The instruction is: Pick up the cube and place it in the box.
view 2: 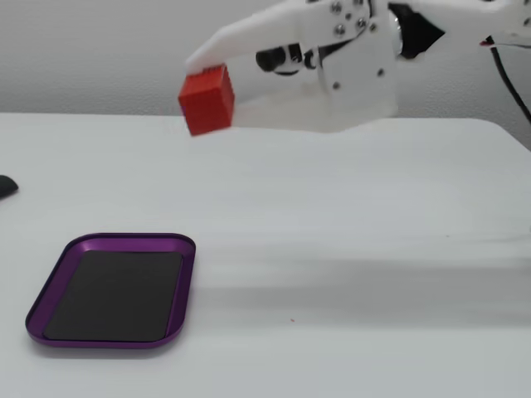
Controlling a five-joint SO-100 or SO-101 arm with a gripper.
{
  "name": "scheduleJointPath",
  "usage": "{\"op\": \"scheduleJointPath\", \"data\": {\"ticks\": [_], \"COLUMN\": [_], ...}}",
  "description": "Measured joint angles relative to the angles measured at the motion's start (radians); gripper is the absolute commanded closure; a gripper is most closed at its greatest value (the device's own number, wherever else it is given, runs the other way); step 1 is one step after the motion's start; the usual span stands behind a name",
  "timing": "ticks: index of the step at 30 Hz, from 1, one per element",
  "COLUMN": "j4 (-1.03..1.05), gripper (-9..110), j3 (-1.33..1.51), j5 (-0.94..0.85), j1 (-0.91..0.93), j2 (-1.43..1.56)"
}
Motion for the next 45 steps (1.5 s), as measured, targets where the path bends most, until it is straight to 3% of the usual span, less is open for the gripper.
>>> {"op": "scheduleJointPath", "data": {"ticks": [9,17,35,45], "j4": [-0.054,0.02,0.029,0.144], "gripper": [102,102,95,88], "j3": [-0.298,-0.522,-0.538,-0.546], "j5": [0.0,0.0,0.0,0.0], "j1": [0.002,-0.011,-0.008,-0.006], "j2": [-0.509,-0.765,-0.811,-0.811]}}
